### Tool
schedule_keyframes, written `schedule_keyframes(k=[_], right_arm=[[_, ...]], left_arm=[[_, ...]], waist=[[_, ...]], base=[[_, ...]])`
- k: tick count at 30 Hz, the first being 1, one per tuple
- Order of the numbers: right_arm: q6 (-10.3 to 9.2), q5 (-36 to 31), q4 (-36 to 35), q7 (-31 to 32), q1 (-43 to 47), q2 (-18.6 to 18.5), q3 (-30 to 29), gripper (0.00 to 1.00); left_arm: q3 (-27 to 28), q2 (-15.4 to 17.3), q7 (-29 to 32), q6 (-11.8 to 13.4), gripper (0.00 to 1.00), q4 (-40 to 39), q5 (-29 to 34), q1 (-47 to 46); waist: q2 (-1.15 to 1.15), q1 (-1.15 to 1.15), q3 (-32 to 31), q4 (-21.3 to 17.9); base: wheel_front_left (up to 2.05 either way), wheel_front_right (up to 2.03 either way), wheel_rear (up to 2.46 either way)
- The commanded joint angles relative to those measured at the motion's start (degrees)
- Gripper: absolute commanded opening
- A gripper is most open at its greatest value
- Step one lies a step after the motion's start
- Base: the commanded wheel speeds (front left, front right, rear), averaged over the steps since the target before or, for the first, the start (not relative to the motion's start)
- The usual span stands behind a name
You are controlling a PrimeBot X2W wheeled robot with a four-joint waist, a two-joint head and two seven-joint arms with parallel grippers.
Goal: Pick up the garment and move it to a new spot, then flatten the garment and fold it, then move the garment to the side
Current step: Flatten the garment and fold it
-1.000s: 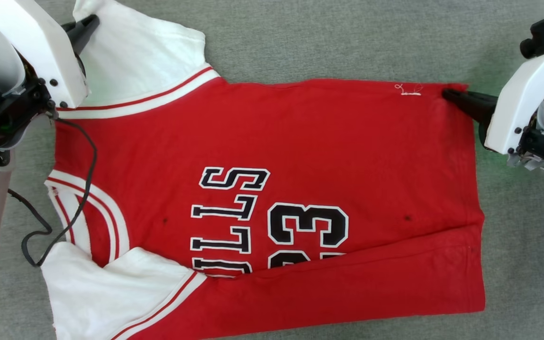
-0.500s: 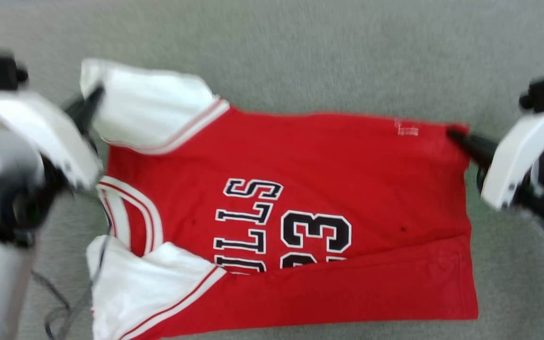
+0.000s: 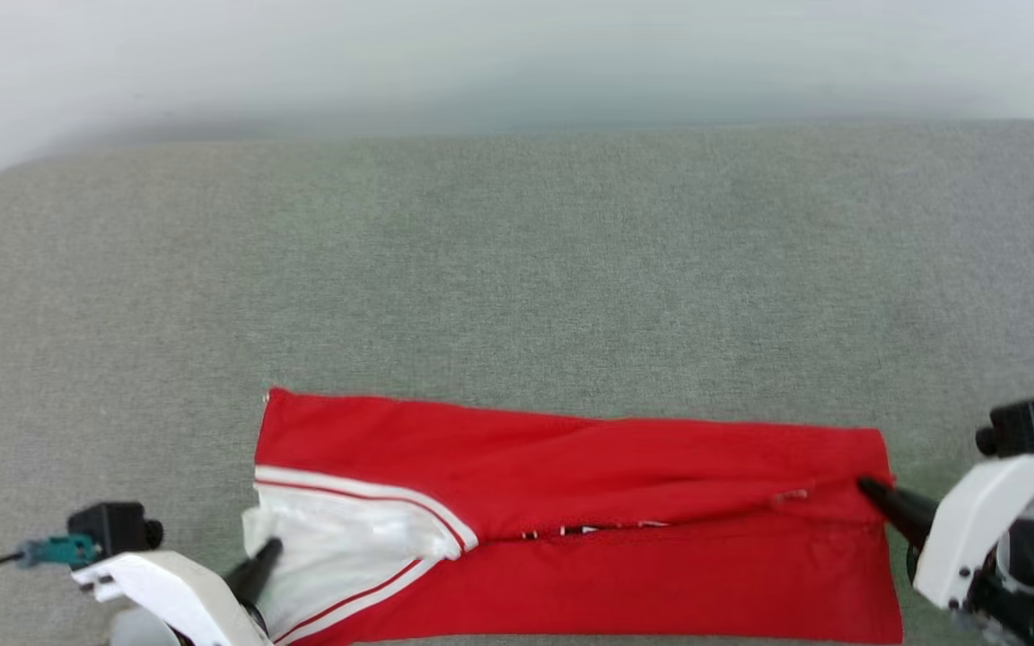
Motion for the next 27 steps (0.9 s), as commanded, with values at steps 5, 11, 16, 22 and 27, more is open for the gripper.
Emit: schedule_keyframes(k=[5,11,16,22,27], right_arm=[[-0.02,-1.3,1.0,-1.2,4.7,1.3,-1.0,1.0],[-0.01,-3.3,-2.3,-4.8,8.2,2.1,-1.4,1.0],[-0.02,-5.0,-8.5,-6.2,10.8,1.2,-3.4,1.0],[-0.01,-6.2,-12.2,-1.7,11.9,1.0,-9.3,1.0],[-0.01,-7.4,-13.3,5.0,11.7,0.7,-13.2,1.0]], left_arm=[[-1.6,-1.9,0.4,-1.0,1.0,3.1,-1.0,0.8],[-1.3,-1.5,-6.2,-1.9,1.0,4.7,3.4,-0.4],[-1.2,-1.8,-13.8,-0.6,1.0,2.1,9.2,-0.7],[-1.6,-4.0,-22.5,2.0,1.0,-1.5,15.3,-2.0],[-2.4,-5.1,-29.0,3.0,1.0,-2.9,20.0,-3.1]], waist=[[0.0,0.02,-0.8,0.5],[0.0,0.02,-3.0,-0.8],[0.0,0.02,-6.1,-2.1],[0.0,0.02,-9.2,-2.6],[0.0,0.02,-9.5,-1.3]], base=[[0.0,0.0,0.0],[0.0,0.0,0.0],[0.0,0.0,0.0],[0.0,0.0,0.0],[0.0,0.0,0.0]])
